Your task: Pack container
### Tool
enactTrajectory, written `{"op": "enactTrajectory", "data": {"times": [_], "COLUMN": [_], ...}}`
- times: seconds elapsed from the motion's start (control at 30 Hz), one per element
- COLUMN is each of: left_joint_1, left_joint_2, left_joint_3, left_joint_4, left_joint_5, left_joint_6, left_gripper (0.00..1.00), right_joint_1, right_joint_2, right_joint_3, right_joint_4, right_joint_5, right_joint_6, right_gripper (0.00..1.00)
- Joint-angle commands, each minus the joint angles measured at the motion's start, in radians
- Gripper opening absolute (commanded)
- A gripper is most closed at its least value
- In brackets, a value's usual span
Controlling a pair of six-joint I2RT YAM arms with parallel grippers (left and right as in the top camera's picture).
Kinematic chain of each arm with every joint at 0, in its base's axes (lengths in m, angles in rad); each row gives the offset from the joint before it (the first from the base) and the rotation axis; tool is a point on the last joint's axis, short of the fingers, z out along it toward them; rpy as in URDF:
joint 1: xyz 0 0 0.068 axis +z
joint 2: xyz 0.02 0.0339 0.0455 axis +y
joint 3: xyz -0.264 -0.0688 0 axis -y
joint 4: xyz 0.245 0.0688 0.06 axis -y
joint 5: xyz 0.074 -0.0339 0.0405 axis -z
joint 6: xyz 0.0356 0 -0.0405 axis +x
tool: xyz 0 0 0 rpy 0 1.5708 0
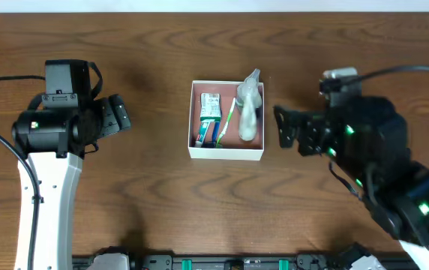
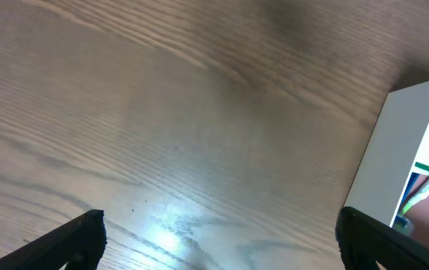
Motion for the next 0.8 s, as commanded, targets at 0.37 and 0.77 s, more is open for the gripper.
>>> {"op": "enactTrajectory", "data": {"times": [0.37, 0.77], "left_joint_1": [0.005, 0.005], "left_joint_2": [0.001, 0.001], "left_joint_3": [0.007, 0.007], "left_joint_4": [-0.002, -0.002], "left_joint_5": [-0.009, -0.009], "left_joint_6": [-0.002, -0.002], "left_gripper": [0.98, 0.98], "right_joint_1": [-0.01, -0.306], "right_joint_2": [-0.045, -0.239], "right_joint_3": [0.012, -0.126], "right_joint_4": [-0.098, -0.034], "right_joint_5": [0.142, 0.158], "right_joint_6": [-0.039, -0.064], "right_gripper": [0.99, 0.99]}}
